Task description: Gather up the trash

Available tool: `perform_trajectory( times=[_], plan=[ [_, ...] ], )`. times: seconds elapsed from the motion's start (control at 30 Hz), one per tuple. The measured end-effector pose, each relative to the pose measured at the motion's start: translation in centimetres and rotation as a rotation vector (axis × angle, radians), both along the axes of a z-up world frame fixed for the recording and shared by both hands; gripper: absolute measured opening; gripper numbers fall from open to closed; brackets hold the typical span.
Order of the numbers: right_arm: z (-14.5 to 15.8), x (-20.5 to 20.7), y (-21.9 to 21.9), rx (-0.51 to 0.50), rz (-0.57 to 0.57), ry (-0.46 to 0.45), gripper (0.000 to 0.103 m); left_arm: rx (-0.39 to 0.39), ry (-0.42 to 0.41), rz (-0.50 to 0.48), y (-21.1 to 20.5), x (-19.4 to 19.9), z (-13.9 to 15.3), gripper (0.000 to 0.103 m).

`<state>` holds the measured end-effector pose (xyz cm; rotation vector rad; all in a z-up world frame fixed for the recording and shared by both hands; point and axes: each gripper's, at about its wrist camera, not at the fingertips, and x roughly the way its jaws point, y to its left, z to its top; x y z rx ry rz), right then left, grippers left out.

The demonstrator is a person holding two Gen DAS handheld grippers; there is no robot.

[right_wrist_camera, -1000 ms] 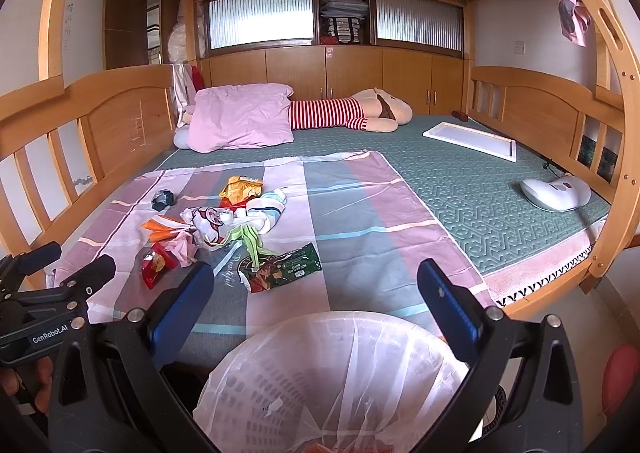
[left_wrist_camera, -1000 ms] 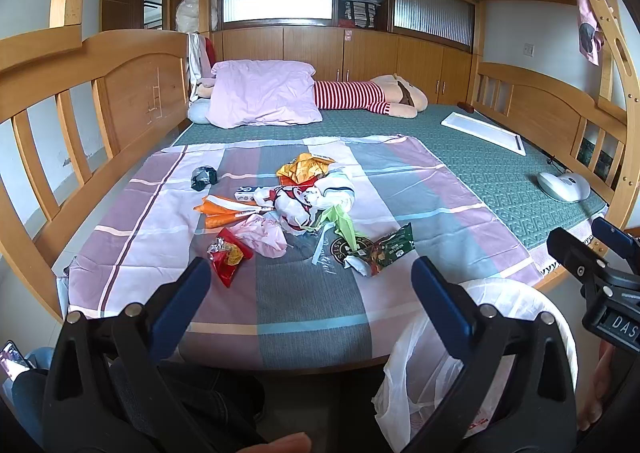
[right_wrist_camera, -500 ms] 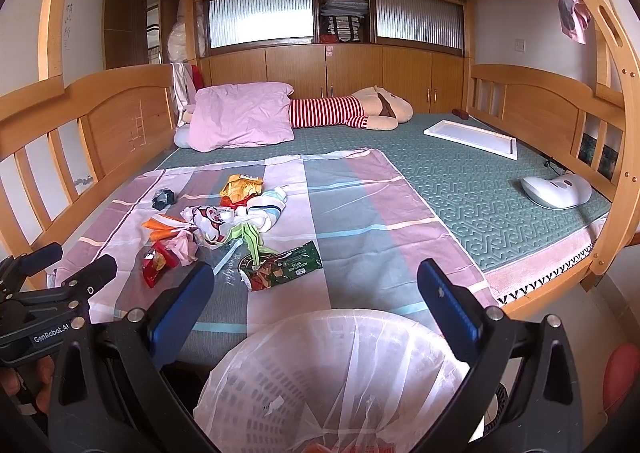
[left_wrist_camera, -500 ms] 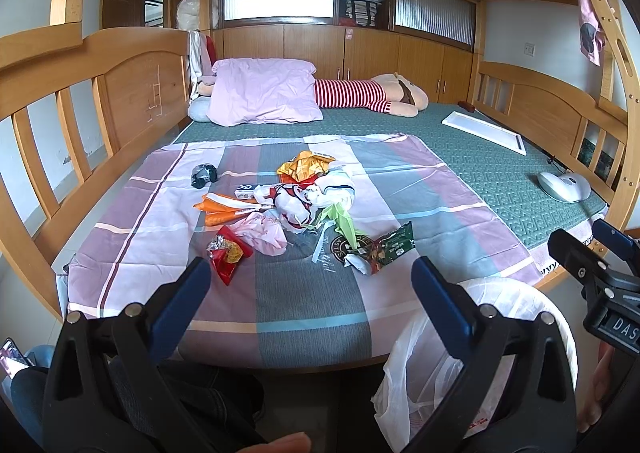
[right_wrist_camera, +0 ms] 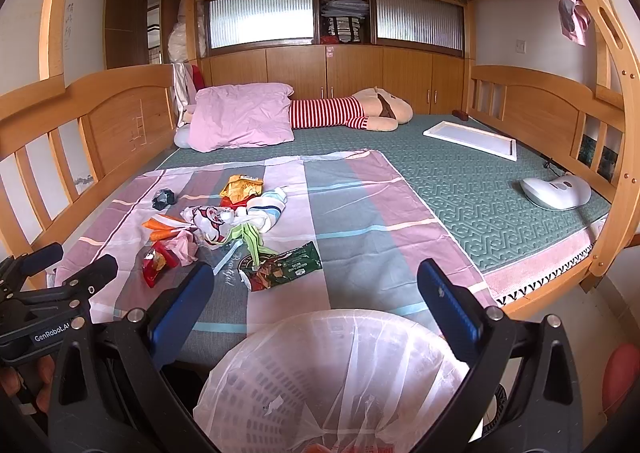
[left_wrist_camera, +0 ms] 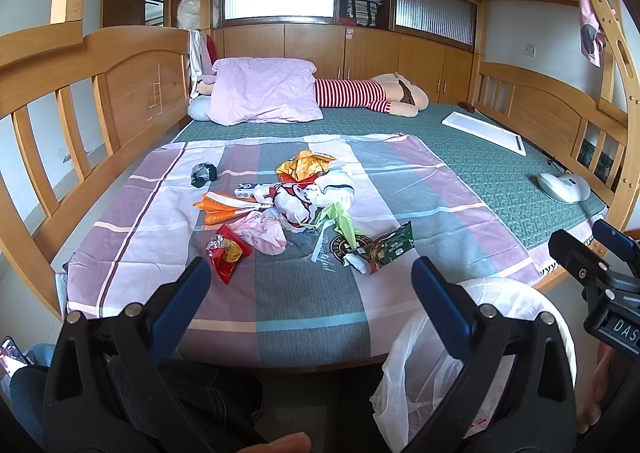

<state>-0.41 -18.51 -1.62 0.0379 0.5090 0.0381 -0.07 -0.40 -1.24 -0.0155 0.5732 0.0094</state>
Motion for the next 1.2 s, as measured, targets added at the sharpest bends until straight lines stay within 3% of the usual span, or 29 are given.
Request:
perform_trajectory(
  times=[1.2],
  plan=[
    [0.05, 0.01, -0.28, 0.003, 0.009, 0.005, 0.1, -0.003, 0.003, 0.006, -0.21, -0.05, -0.28, 0.1]
  ],
)
